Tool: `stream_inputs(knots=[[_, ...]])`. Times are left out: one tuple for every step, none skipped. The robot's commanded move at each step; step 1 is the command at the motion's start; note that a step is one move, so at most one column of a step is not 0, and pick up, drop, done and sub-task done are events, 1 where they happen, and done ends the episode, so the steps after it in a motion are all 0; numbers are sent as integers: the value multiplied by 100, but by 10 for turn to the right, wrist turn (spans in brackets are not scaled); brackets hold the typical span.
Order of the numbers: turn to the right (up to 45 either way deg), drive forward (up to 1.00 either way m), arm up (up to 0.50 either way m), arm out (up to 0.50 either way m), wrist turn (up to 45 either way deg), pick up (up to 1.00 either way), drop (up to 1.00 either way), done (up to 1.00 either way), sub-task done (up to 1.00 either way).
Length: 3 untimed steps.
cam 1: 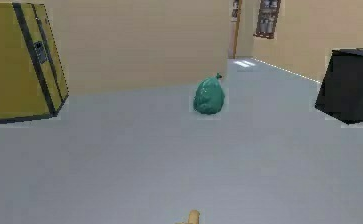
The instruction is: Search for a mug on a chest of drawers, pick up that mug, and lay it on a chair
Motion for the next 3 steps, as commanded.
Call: stream_inputs(knots=[[-330, 0, 0, 0, 0, 0, 0, 0, 0], [0, 10, 0, 0, 0, 0, 0, 0, 0], [180, 0, 0, 0, 0, 0, 0, 0, 0]])
